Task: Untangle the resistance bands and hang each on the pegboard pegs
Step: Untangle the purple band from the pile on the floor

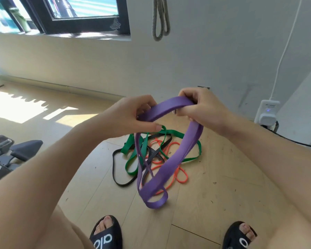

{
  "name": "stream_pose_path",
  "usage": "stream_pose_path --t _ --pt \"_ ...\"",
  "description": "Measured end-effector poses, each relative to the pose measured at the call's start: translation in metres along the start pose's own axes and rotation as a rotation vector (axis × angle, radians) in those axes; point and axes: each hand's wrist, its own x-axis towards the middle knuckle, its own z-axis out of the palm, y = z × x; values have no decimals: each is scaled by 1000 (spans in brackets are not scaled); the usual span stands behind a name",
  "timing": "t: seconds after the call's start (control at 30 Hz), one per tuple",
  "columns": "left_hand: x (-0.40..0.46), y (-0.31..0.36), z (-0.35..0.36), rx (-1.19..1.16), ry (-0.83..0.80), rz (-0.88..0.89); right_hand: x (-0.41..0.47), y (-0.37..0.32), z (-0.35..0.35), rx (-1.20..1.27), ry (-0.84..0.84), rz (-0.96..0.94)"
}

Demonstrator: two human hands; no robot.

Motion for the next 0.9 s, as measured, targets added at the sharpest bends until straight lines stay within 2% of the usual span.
stream_pose_path --t 0.17,0.27,0.37,0.47,0.53,0.63,0.9 --pt "5 -20 15 214 -101 13 1 -5 -1 10 85 -41" --pt "6 -22 11 80 -19 -12 1 -4 -7 71 168 -30" --pt "5 -7 3 -205 126 0 2 3 -18 115 209 4" --pt "9 9 1 -507 245 40 -1 9 -13 -21 36 78" --pt "14 16 5 -601 265 46 -5 13 3 -42 -115 138" --pt "19 24 13 -668 261 51 -9 17 24 -29 -229 213" --pt "26 31 20 -763 284 -6 -9 21 29 84 -211 237"
